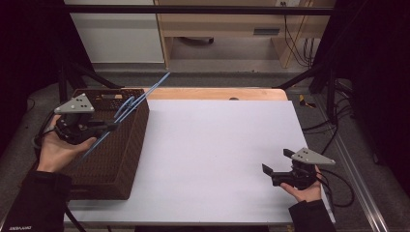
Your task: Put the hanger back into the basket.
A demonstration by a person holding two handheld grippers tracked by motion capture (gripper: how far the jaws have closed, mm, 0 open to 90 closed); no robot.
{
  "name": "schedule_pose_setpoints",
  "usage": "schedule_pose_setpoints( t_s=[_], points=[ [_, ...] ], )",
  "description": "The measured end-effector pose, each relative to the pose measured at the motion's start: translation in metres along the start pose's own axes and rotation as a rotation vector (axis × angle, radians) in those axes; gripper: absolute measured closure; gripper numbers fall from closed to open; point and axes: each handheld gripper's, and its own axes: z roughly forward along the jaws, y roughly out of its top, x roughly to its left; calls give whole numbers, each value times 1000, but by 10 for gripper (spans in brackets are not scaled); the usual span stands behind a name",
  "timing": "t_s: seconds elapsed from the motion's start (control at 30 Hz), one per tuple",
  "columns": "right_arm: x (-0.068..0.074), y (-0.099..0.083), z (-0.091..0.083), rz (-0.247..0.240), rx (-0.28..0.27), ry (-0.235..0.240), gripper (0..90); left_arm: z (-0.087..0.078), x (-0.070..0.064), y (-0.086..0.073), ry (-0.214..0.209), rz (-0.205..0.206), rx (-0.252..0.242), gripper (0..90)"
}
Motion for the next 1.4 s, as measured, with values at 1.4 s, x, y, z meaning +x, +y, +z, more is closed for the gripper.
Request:
schedule_pose_setpoints(
  t_s=[1.4],
  points=[
    [0, -1, 2, 4, 6, -4, 30, -5, 60, -88, 74, -86, 123, 874]
  ],
)
